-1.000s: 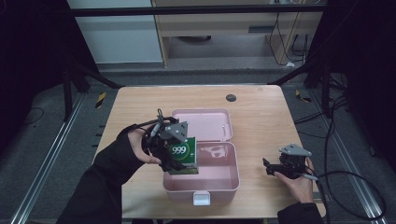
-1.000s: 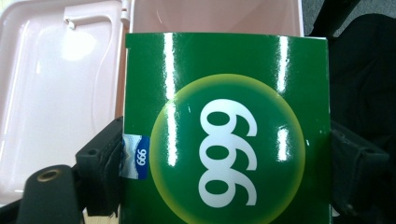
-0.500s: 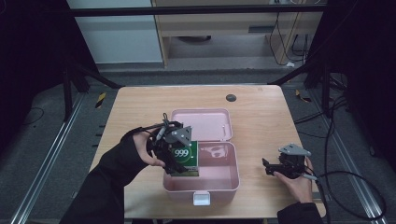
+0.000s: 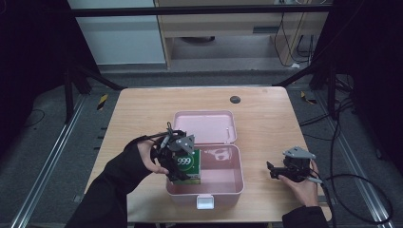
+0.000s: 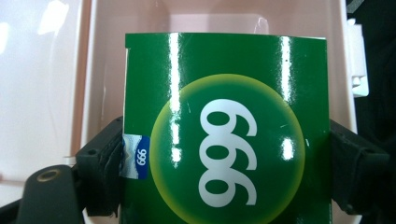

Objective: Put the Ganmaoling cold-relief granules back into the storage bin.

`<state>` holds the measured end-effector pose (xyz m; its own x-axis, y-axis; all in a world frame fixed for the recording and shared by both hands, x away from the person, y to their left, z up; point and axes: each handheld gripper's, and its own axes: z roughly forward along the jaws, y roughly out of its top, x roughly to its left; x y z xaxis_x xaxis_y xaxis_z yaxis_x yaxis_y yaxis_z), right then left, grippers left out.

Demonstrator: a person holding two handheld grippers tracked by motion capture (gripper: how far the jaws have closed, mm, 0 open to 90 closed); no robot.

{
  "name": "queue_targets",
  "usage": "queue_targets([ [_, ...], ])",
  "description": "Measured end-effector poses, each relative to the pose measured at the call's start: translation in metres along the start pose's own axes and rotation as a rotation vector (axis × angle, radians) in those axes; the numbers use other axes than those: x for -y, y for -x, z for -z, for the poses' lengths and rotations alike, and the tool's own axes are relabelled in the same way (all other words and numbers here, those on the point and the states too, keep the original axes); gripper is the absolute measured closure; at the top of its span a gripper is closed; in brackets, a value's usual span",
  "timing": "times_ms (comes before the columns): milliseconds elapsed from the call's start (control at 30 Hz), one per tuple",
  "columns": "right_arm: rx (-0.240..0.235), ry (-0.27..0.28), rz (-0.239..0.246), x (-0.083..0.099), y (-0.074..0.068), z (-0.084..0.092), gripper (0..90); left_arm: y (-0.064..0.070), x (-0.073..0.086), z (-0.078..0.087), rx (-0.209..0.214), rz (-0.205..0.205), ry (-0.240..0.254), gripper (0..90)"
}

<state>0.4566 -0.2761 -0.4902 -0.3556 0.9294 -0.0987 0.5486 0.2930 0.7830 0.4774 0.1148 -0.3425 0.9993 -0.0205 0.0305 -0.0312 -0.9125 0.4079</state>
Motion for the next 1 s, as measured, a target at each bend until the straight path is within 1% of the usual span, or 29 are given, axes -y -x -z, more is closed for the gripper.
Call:
queue_targets([
  [67,0.001,0.001,0.004,0.000,0.000,0.000,3.6,0.000,0.002,-0.003,-0.003,0.005,0.000,14.8],
  [100,0.002,0.001,0.004,0.000,0.000,0.000,3.6,0.000,0.003,-0.004,0.002,0.010,0.002,14.9],
  [133,0.002,0.000,0.003,0.000,0.000,0.000,3.6,0.000,0.003,-0.005,0.006,0.006,0.001,14.8],
  [167,0.001,0.000,0.003,0.000,0.000,0.000,3.6,0.001,0.004,-0.007,0.008,0.014,0.003,14.8],
  [300,0.002,-0.001,0.004,0.000,0.000,0.000,3.5,0.000,0.007,-0.012,0.019,0.015,-0.005,14.8],
  [367,-0.001,0.000,0.002,0.000,0.000,0.000,3.5,0.000,0.008,-0.015,0.015,0.018,-0.006,14.8],
  [567,-0.001,0.000,0.002,0.000,0.000,0.000,3.4,0.000,0.011,-0.018,0.020,0.024,-0.002,14.8],
  [733,0.001,-0.001,0.005,0.000,0.000,0.000,3.3,0.000,0.012,-0.023,0.024,0.023,-0.010,14.7],
  [900,0.002,-0.002,0.004,0.000,0.000,0.000,2.9,0.000,0.013,-0.028,0.011,0.027,-0.026,14.6],
  [1000,0.001,-0.001,0.010,0.000,0.000,0.000,2.9,0.001,0.012,-0.031,0.008,0.020,-0.035,14.5],
])
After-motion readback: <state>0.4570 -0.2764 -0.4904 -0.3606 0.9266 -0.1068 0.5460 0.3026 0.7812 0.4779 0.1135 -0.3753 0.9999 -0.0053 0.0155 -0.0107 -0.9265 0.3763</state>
